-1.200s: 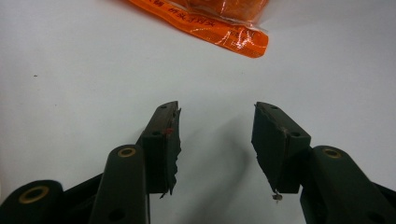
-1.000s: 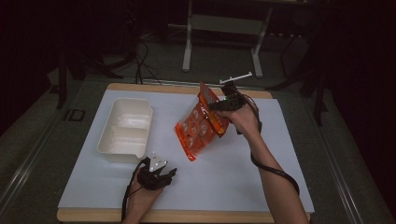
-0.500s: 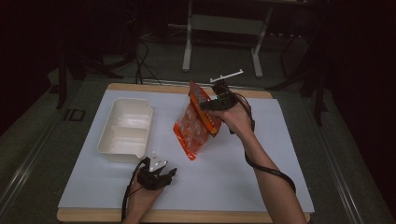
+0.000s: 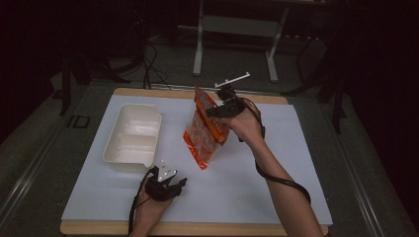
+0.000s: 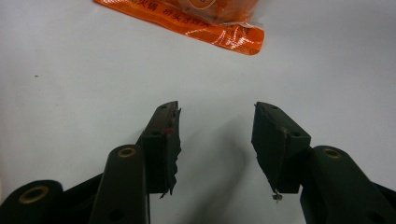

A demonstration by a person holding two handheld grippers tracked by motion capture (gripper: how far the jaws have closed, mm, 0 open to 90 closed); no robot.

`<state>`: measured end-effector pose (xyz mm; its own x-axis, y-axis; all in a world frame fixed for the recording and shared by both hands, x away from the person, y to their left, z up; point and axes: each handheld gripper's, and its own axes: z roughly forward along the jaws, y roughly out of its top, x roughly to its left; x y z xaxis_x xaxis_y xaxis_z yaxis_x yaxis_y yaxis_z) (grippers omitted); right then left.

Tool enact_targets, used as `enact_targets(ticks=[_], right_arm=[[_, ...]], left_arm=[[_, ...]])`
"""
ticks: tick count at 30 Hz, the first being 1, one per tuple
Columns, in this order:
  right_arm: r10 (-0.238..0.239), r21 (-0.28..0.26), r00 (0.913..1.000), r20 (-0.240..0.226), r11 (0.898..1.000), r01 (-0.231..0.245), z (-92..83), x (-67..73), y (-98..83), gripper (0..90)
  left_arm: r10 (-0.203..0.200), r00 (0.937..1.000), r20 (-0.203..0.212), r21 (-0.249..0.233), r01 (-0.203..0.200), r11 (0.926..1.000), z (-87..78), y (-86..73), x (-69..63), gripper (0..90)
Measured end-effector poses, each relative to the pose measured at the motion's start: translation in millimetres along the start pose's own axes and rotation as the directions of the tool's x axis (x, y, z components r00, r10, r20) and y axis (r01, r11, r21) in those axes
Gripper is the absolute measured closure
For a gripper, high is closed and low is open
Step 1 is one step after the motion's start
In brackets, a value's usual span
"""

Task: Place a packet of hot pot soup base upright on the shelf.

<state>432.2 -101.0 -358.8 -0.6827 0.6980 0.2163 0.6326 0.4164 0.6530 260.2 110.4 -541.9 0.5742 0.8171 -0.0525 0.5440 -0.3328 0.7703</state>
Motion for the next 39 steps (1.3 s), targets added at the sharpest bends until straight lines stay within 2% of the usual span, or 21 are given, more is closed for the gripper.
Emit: enact_targets(ticks=[21, 31, 39], right_arm=[[-0.083, -0.021, 0.9965, 0.01, 0.996, 0.083, -3.3, 23.6, 6.8, 90.0], [-0.089, -0.035, 0.996, -0.006, 0.995, 0.089, -5.9, 29.1, 10.4, 90.0], [-0.088, -0.055, 0.9961, -0.001, 0.995, 0.088, -8.0, 30.5, 13.6, 90.0]], left_arm=[[-0.001, 1.0, 0.002, -0.001, 0.001, 1.0, -0.2, 0.0, 0.2, 51.5], [0.001, 1.0, 0.001, 0.0, -0.001, 1.0, -0.2, 0.1, 0.0, 51.5], [0.0, 1.0, 0.002, 0.0, 0.0, 1.0, -0.2, 0.0, -0.1, 51.5]])
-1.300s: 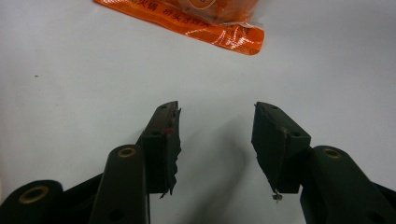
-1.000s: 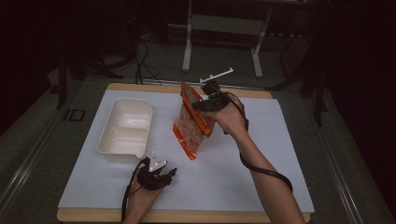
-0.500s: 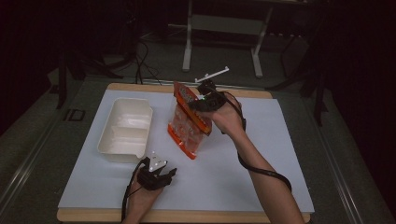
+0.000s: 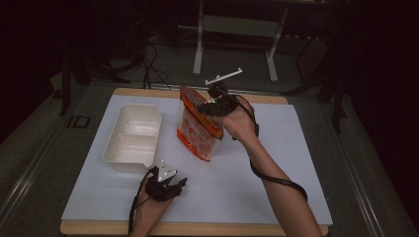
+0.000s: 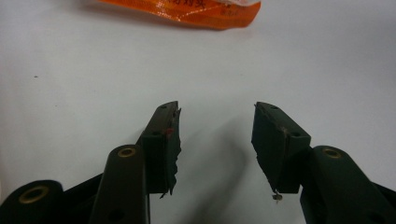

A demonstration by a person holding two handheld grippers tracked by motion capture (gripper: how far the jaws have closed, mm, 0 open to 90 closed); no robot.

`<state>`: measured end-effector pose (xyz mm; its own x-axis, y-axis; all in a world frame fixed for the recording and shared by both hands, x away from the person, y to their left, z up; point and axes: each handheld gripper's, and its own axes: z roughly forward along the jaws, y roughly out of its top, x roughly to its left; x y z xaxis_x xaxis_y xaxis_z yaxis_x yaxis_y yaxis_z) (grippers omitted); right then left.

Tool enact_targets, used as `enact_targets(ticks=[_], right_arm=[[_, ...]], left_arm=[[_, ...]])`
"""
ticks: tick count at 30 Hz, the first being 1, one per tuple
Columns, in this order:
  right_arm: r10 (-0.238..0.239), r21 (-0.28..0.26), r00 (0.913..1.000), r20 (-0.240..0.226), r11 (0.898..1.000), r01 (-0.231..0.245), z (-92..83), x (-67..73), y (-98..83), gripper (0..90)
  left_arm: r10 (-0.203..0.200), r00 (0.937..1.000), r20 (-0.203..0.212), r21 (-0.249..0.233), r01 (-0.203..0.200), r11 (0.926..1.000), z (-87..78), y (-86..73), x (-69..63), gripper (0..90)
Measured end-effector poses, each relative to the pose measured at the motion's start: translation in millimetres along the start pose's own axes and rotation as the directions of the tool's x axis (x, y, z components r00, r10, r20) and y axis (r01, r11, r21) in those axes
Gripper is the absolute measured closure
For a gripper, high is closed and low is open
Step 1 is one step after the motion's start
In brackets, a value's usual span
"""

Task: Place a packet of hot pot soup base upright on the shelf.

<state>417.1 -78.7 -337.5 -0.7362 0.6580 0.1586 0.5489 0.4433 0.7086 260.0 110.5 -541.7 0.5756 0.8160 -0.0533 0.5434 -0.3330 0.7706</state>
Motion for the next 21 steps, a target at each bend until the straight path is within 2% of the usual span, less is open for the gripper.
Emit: enact_targets(ticks=[11, 21], right_arm=[[0.0, -0.014, 1.0, -0.003, 1.0, 0.0, -1.7, 0.4, 2.0, 90.0], [-0.008, -0.027, 0.9999, -0.012, 1.0, 0.007, 0.3, 7.2, 5.5, 90.0]], left_arm=[[-0.001, 1.0, 0.001, -0.002, 0.001, 1.0, -0.1, -0.1, 0.2, 51.5], [0.0, 1.0, 0.001, -0.001, 0.0, 1.0, -0.3, -0.1, 0.4, 51.5]])
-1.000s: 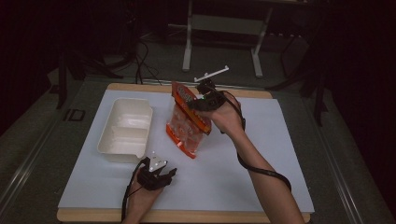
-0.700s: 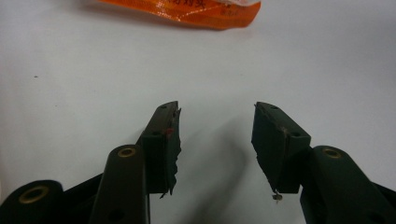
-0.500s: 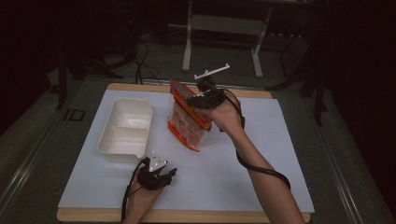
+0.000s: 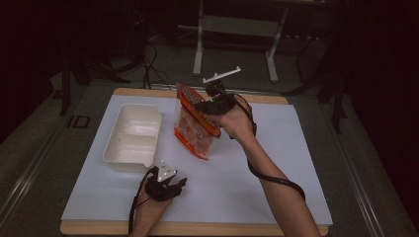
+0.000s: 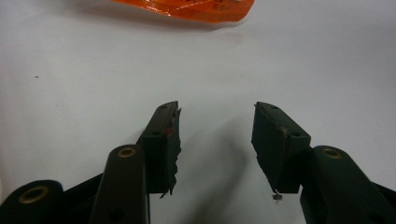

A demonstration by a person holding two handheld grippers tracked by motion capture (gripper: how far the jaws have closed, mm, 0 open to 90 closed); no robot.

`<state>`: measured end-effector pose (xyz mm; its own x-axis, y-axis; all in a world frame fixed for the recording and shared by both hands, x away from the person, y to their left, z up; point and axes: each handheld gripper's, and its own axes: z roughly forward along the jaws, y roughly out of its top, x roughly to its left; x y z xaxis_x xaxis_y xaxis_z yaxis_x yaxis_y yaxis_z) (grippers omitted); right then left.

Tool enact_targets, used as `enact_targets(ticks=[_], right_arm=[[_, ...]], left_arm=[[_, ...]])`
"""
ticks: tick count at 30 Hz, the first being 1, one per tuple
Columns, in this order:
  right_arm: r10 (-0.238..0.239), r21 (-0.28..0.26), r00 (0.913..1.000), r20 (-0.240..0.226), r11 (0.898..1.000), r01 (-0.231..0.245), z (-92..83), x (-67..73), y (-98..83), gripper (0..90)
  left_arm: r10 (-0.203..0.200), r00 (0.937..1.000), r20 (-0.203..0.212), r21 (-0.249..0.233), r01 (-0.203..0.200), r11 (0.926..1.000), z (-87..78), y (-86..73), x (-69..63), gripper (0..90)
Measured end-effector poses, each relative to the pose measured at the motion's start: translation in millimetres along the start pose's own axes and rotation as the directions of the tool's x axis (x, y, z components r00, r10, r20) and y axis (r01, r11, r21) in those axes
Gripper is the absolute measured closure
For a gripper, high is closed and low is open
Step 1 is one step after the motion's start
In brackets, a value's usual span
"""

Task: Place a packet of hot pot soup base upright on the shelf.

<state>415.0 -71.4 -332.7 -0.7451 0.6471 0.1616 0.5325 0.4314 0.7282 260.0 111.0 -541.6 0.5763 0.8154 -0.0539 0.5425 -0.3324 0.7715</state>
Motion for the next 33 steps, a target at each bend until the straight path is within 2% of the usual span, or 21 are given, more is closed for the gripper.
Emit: enact_targets(ticks=[33], right_arm=[[-0.026, -0.045, 0.9995, -0.02, 0.999, 0.025, 9.8, 19.8, 16.4, 90.0]], left_arm=[[-0.003, 1.0, 0.0, -0.004, 0.003, 1.0, 0.0, -0.1, 0.1, 51.5]])
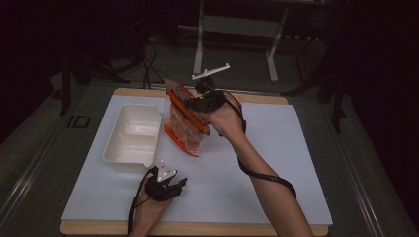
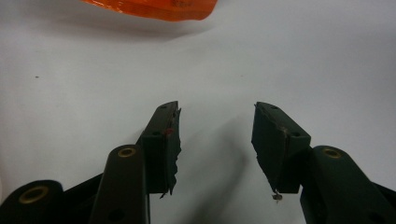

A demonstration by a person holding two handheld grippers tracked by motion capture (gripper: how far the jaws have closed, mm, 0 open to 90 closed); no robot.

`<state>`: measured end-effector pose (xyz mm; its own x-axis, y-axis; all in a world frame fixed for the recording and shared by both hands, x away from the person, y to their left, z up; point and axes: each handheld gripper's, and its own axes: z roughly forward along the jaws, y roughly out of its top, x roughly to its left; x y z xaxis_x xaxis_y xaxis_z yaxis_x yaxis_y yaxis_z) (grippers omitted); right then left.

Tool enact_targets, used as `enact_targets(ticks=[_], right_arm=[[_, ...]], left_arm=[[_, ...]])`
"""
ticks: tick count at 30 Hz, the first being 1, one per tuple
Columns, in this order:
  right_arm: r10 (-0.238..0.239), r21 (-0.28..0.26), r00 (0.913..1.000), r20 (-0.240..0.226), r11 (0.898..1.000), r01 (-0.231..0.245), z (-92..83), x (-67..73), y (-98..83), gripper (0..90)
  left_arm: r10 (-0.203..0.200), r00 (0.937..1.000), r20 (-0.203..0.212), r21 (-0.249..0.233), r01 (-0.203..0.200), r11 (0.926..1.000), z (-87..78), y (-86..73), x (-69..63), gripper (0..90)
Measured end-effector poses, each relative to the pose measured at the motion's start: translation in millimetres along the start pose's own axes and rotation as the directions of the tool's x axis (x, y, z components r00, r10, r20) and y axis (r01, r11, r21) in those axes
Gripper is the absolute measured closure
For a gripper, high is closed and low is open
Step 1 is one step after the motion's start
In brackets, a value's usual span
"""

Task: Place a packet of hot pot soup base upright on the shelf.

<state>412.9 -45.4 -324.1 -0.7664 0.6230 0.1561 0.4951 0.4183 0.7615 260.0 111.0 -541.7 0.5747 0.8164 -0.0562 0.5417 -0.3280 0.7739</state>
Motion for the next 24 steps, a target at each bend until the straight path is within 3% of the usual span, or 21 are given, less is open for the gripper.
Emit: enact_targets(ticks=[24], right_arm=[[-0.021, -0.042, 0.9998, -0.007, 0.999, 0.02, -1.4, 12.0, 16.9, 90.0]], left_arm=[[-0.002, 1.0, 0.001, 0.0, 0.002, 1.0, -0.1, 0.0, 0.2, 51.5]])
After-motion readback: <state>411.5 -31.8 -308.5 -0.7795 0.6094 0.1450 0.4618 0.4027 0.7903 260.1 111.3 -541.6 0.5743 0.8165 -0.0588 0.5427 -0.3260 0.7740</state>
